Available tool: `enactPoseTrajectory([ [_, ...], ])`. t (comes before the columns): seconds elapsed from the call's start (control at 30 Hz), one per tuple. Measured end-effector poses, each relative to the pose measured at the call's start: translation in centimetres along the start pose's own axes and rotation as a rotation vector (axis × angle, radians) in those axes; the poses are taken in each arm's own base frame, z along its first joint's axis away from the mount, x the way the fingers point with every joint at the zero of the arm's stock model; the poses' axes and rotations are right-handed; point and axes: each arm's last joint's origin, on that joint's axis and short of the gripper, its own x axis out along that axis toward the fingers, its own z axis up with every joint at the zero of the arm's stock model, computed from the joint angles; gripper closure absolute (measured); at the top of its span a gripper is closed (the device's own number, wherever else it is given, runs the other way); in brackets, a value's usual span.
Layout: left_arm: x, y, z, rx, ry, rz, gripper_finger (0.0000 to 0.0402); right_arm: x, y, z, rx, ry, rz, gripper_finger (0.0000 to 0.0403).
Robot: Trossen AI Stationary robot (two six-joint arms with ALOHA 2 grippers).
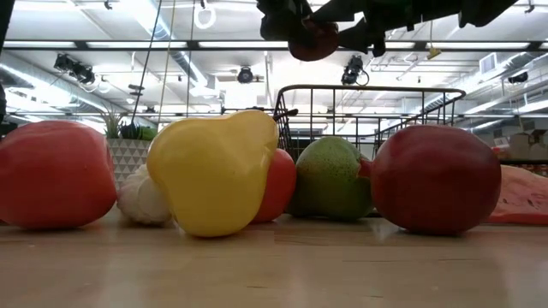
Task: Build produce basket
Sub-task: Put the dark red apple into the brown wire basket
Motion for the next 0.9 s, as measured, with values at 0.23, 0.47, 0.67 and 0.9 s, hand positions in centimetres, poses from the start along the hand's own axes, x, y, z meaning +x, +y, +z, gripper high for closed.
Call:
enactPoseTrajectory([
  [0.23,0.03,-0.05,0.01,-0.001,-0.002,-0.004,0.0024,0.00,0.03,-0.04,-0.006,0.004,0.009,0.0058],
  [0.47,0.01,-0.11,0.05,0.000,-0.005,-0.006,0.0024,-0.01,0.05,-0.05,-0.007,0.005,0.012,0.0073],
  [0.67,0.02,-0.12,0.05,0.000,-0.006,-0.007,0.0024,-0.01,0.08,-0.08,-0.003,0.007,0.014,0.0074],
  [0.9,0.04,-0.22,0.01,-0.059,-0.001,-0.014,0.0021,-0.02,0.10,-0.15,0.005,0.015,0.021,0.0075],
])
